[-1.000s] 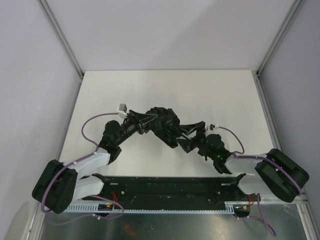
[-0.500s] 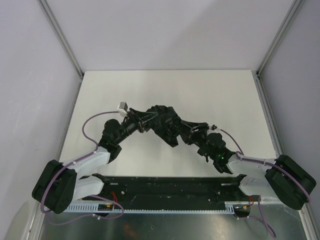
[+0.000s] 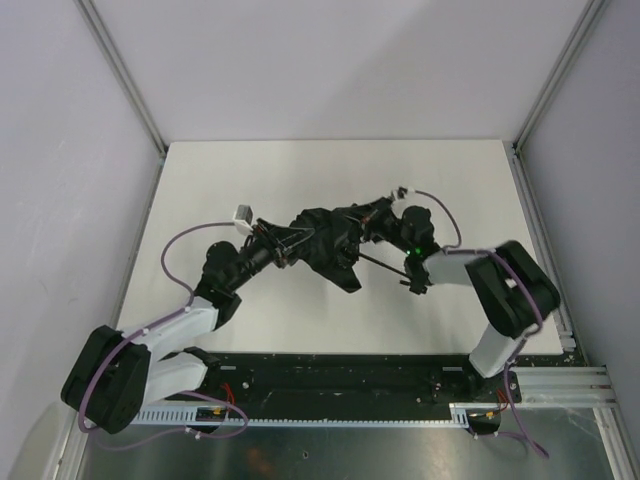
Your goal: Put away the umbrella
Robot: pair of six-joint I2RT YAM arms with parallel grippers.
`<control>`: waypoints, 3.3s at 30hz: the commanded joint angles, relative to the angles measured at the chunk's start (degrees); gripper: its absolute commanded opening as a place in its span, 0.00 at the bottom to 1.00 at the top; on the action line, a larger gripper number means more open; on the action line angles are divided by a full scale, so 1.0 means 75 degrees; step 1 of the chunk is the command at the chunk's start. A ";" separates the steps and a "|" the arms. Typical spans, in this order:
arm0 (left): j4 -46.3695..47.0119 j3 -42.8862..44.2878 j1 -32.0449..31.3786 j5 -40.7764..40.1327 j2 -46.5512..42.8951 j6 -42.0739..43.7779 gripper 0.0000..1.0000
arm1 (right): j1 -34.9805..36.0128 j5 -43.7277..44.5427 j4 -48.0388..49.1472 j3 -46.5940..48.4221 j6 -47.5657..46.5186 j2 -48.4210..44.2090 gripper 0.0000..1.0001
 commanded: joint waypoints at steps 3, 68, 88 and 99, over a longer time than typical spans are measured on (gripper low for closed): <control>0.0679 -0.0421 -0.0019 0.0779 -0.0248 0.0384 0.00 | -0.0460 -0.2476 0.1621 0.1635 -0.1156 0.1725 0.00; -0.4197 -0.0228 -0.0220 -0.0770 0.3662 0.1364 0.00 | 0.2956 0.2121 -0.8310 0.2762 -1.3296 -0.1068 0.88; -0.5909 0.0640 -0.0208 -0.0630 0.3800 0.1461 0.00 | 0.4601 0.5887 -0.5228 0.1511 -1.5113 0.1000 0.88; -0.6216 0.1228 -0.0092 -0.0708 0.3804 0.1988 0.00 | 0.3685 0.3336 -0.7140 0.1851 -1.2916 0.1626 0.23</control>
